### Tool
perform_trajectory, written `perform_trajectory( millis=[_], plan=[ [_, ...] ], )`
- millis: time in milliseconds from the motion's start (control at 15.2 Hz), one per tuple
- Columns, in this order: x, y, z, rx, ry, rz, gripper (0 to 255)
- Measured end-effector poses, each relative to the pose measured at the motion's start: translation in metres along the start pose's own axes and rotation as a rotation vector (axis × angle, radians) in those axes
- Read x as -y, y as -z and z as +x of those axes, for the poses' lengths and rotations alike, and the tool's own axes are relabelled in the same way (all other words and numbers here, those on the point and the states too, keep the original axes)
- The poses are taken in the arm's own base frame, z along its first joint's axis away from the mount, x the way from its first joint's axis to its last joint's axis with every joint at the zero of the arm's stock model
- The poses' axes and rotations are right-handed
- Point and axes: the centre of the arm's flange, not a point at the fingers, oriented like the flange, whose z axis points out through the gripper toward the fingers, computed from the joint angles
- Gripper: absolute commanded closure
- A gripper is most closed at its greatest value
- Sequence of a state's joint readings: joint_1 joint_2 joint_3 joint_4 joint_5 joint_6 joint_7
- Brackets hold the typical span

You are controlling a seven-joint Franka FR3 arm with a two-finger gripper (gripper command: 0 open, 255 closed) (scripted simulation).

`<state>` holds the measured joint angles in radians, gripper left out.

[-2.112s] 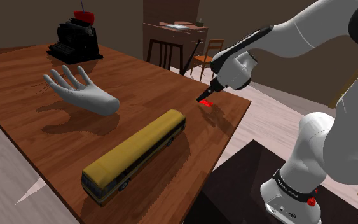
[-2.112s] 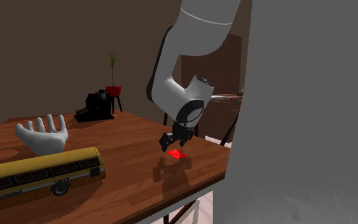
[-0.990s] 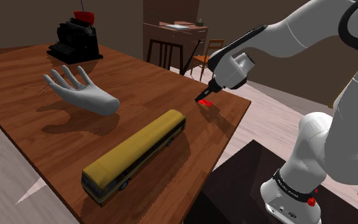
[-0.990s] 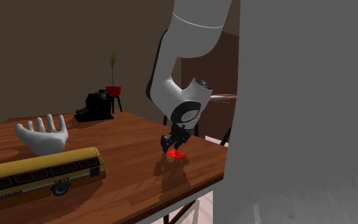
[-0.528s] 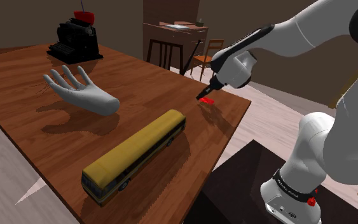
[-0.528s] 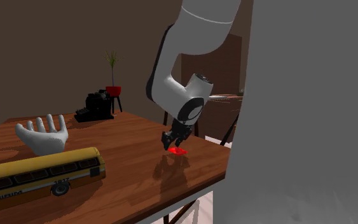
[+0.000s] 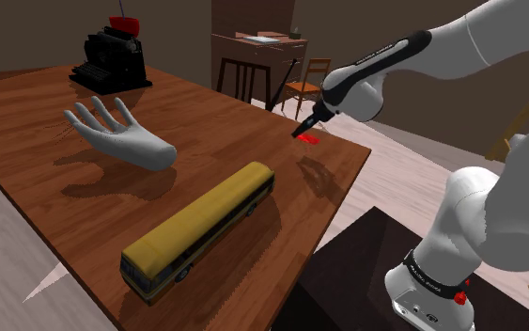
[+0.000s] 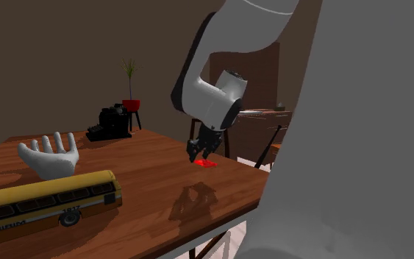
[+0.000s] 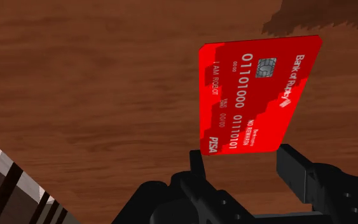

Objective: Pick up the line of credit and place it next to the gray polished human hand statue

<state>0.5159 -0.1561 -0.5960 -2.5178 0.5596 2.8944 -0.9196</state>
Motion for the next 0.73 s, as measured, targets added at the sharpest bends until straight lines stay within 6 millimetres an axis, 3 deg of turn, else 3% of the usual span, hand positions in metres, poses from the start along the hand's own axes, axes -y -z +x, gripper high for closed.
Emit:
perform_trajectory(
  millis=[726],
  plan=[
    [0.001,0.049,0.031,0.0,0.001,-0.001,255]
  ],
)
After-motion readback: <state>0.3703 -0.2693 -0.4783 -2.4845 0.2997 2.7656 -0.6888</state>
